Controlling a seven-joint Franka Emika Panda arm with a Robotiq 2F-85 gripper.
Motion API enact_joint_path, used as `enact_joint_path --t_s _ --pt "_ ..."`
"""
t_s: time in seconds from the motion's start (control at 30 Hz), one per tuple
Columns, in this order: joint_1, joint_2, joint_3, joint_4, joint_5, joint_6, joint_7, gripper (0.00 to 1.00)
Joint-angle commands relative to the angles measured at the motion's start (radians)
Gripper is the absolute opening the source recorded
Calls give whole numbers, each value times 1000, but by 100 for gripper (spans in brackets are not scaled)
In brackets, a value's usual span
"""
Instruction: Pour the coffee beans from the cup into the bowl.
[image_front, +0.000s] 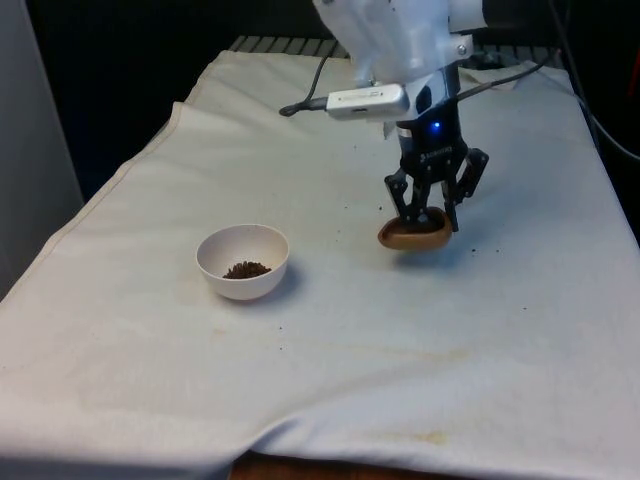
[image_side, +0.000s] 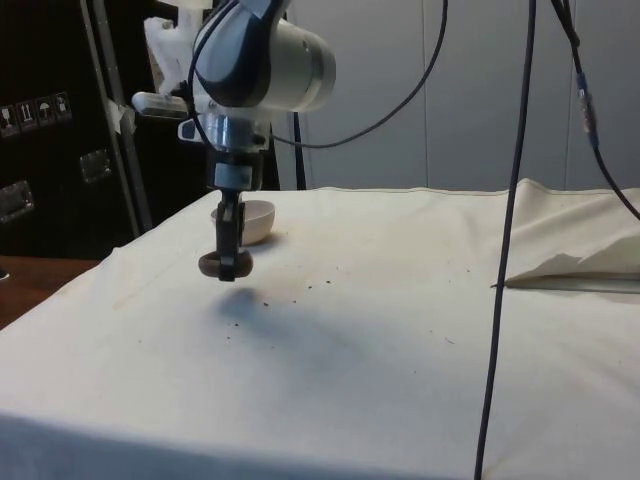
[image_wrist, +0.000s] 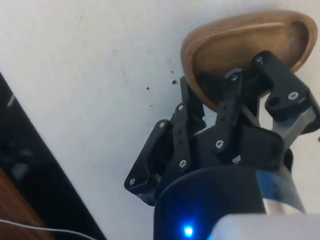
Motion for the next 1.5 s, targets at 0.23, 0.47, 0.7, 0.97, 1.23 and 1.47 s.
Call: enact_joint_path --t_s 0.23,0.47,0.7,0.97,1.23,1.47 --pt "0 0 8 -1 -115 -1 91 3" --pt "16 3 -1 -3 -233 -7 188 3" --pt "16 2 6 -1 -330 -18 266 3" --pt "11 1 19 1 -426 -27 342 3" --pt "2 4 31 -1 -434 -18 345 3" --pt "1 11 32 1 -432 -15 342 6"
